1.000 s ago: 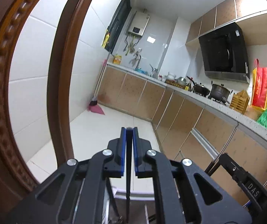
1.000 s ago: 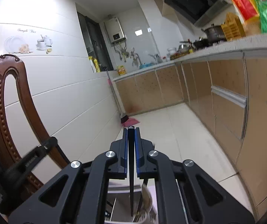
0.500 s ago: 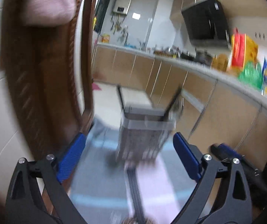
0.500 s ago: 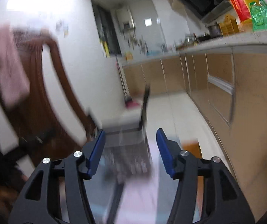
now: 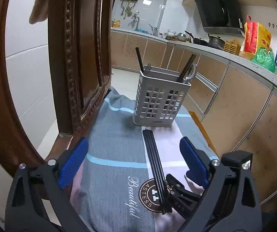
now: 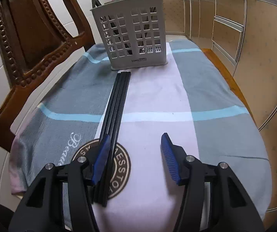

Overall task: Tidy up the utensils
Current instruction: 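Close the right gripper on another pair of chopsticks and lift it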

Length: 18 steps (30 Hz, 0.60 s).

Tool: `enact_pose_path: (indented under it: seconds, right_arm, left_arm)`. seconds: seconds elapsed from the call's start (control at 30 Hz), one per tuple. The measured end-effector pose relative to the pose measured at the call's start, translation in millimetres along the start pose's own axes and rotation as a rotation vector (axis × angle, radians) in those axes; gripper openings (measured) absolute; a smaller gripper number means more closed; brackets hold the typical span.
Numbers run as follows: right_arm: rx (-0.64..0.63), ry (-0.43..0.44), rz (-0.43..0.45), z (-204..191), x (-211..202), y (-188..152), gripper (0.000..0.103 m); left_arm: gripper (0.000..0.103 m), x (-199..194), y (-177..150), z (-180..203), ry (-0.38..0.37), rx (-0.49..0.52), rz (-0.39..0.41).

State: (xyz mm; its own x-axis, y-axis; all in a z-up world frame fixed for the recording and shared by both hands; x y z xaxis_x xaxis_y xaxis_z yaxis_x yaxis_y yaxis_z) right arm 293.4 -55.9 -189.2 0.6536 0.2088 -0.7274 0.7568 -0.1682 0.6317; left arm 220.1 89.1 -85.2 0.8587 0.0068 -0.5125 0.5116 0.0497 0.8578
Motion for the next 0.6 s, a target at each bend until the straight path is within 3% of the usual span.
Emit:
enact_pose_path:
  seconds: [0.5, 0.6]
  right_arm:
    - [-0.071, -0.063, -0.078, -21, 41, 18, 0.047]
    - [-0.103, -0.116, -0.052, -24, 45, 20, 0.046]
  left_arm:
    - [0.094, 1, 17, -2, -0.093, -0.072, 0.047]
    - [0.094, 0, 19, -3, -0.113, -0.094, 0.06]
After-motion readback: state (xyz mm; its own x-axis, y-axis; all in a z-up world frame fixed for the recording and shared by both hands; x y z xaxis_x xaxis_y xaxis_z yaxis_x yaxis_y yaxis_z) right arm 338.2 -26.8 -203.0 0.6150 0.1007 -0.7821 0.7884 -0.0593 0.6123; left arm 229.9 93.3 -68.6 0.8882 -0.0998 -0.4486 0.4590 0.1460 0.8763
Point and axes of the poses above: each gripper's, at about its wrist camera, not at the fingertips, and x roughly the way its jaws point, z to its right, y to its top, the point moved 6 cm from there along x, roughly the way its jaws point, and after that the axes turned 12 degrees about x, right-handed, at the moved point
